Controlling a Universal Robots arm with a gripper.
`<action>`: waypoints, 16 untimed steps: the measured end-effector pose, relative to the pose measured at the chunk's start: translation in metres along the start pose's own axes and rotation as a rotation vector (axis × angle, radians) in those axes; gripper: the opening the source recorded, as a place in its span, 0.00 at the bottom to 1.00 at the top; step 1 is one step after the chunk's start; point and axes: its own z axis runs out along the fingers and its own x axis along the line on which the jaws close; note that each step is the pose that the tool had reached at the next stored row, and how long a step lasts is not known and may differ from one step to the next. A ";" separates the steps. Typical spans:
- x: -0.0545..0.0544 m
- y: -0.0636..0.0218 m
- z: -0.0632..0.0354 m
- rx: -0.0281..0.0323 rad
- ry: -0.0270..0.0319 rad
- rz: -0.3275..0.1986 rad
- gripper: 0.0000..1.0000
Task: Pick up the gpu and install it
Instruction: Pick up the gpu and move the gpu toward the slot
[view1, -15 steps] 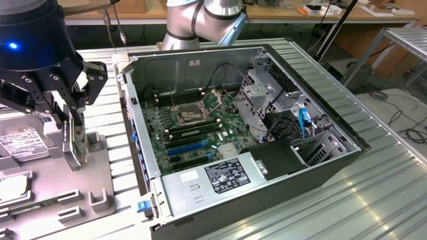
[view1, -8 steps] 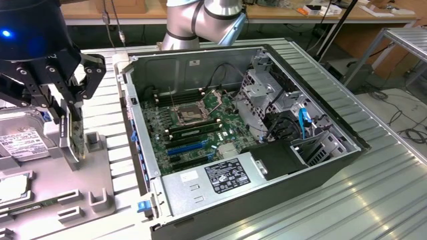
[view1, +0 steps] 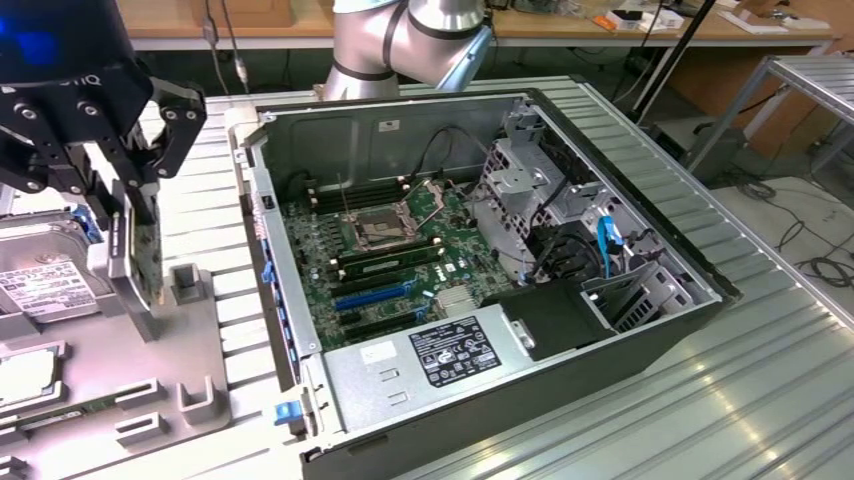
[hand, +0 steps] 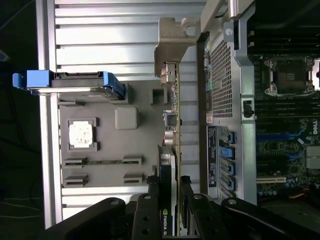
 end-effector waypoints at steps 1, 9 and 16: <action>0.000 0.0001 -0.0029 -0.0001 -0.0001 0.000 0.27; 0.000 0.0007 -0.0151 0.0000 -0.0001 0.000 0.27; -0.001 0.0009 -0.0207 -0.0001 -0.0001 0.000 0.27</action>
